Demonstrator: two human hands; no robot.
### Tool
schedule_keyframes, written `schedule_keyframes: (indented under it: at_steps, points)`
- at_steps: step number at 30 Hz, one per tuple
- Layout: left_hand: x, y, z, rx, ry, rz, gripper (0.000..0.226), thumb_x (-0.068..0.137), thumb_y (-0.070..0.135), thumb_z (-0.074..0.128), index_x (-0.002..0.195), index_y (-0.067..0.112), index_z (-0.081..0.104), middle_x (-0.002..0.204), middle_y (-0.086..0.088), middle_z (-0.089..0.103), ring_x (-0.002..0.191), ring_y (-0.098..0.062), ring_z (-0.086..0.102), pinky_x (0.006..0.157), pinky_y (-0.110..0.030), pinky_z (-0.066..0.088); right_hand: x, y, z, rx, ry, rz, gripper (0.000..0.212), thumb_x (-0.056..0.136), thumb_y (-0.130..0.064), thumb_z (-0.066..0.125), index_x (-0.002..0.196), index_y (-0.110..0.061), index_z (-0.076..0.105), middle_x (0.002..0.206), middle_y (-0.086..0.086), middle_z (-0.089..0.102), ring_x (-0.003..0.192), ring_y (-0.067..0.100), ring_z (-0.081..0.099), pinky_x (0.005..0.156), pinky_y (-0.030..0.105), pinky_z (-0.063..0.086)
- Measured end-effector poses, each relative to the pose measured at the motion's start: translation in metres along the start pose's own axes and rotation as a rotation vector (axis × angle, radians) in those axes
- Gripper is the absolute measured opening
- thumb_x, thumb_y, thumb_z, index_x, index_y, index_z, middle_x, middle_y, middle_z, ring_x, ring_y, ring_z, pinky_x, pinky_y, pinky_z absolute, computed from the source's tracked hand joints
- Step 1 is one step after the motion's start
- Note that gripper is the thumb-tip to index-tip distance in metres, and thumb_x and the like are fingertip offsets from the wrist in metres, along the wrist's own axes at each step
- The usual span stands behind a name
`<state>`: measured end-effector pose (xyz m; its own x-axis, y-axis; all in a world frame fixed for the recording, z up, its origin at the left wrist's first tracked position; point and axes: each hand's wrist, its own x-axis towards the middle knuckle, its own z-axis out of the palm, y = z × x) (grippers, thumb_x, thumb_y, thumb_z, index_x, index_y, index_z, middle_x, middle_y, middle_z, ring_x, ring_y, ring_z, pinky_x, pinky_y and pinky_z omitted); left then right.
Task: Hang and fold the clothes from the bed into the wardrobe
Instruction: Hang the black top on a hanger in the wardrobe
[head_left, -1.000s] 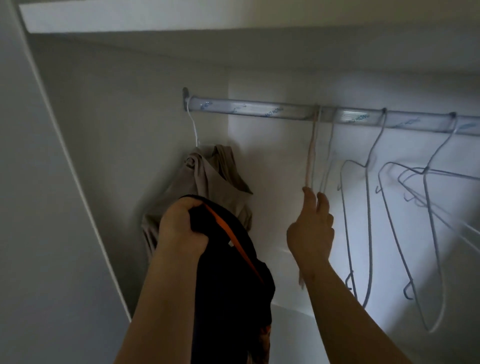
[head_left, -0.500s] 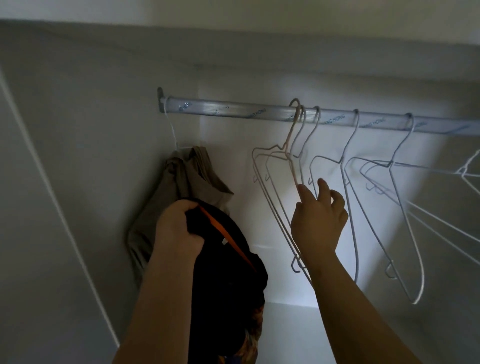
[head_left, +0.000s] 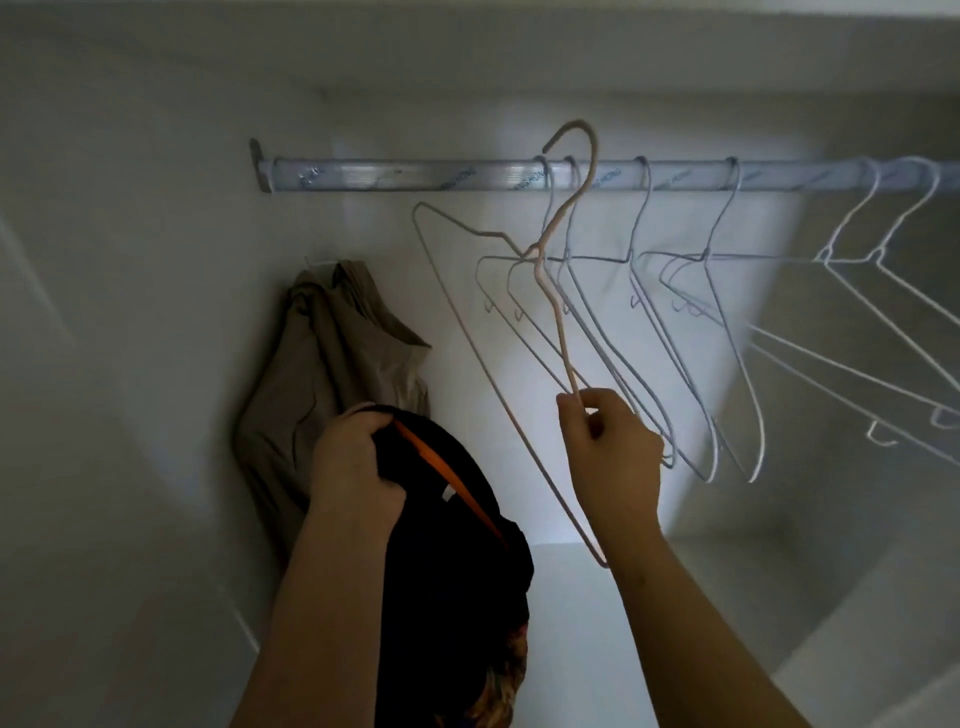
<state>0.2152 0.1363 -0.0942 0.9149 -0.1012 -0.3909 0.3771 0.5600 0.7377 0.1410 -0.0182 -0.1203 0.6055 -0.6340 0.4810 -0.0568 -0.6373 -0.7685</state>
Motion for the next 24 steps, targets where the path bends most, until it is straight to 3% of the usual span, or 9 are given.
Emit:
schedule_keyframes:
  at_steps: [3,6,8,11,15,19,24]
  points:
    - [-0.019,-0.015,-0.003,-0.035,-0.024,-0.096,0.03,0.093,0.014,0.048,0.122,0.009,0.056,0.13,-0.013,0.053,0.121,-0.029,0.05,0.104,-0.038,0.04,-0.025,0.013,-0.022,0.057,-0.04,0.007,0.026,0.086,-0.031,0.062,0.067,-0.021,0.047,0.048,-0.011,0.04,0.042,0.005,0.038,0.048,0.009,0.033]
    - [-0.044,-0.036,0.002,0.078,-0.073,-0.066,0.018,0.094,0.01,0.046,0.093,0.017,0.063,0.104,-0.011,0.059,0.092,-0.026,0.057,0.081,-0.034,0.049,-0.047,0.027,-0.056,0.054,-0.069,-0.018,0.044,0.082,-0.027,0.066,0.054,-0.025,0.032,0.042,-0.009,0.031,0.039,0.007,0.031,0.048,0.011,0.034]
    - [-0.064,-0.054,0.006,0.16,-0.078,-0.034,0.021,0.094,0.005,0.043,0.097,0.016,0.061,0.088,-0.01,0.055,0.074,-0.022,0.053,0.066,-0.03,0.047,-0.06,0.039,-0.083,0.046,-0.081,-0.03,0.048,0.082,-0.023,0.067,0.052,-0.026,0.029,0.038,-0.008,0.033,0.038,0.008,0.032,0.045,0.012,0.031]
    - [-0.094,-0.081,0.007,0.214,-0.087,-0.033,0.029,0.093,0.0,0.041,0.111,0.015,0.058,0.081,-0.01,0.054,0.069,-0.022,0.053,0.065,-0.03,0.047,-0.081,0.053,-0.122,0.065,-0.079,-0.057,0.051,0.08,-0.016,0.067,0.051,-0.026,0.027,0.038,-0.008,0.029,0.039,0.008,0.028,0.047,0.017,0.028]
    - [-0.138,-0.108,0.003,0.23,-0.152,-0.012,0.038,0.089,-0.007,0.039,0.096,0.018,0.066,0.078,-0.008,0.062,0.069,-0.02,0.06,0.061,-0.028,0.054,-0.11,0.072,-0.16,0.073,-0.024,-0.1,0.059,0.08,-0.008,0.067,0.048,-0.028,0.022,0.036,-0.006,0.023,0.037,0.01,0.024,0.047,0.019,0.025]
    - [-0.174,-0.129,-0.004,0.301,-0.191,0.038,0.035,0.089,-0.006,0.038,0.085,0.016,0.066,0.067,-0.006,0.062,0.053,-0.013,0.062,0.044,-0.016,0.05,-0.132,0.088,-0.184,0.103,-0.04,-0.019,0.05,0.081,-0.012,0.064,0.049,-0.027,0.029,0.039,-0.008,0.037,0.039,0.008,0.033,0.047,0.014,0.029]
    - [-0.201,-0.153,-0.005,0.428,-0.2,0.054,0.033,0.09,-0.004,0.04,0.07,0.014,0.059,0.063,-0.007,0.053,0.054,-0.015,0.053,0.042,-0.014,0.046,-0.145,0.083,-0.209,0.292,-0.192,0.001,0.036,0.078,-0.004,0.067,0.061,-0.028,0.047,0.053,-0.016,0.053,0.047,0.0,0.047,0.048,0.007,0.037]
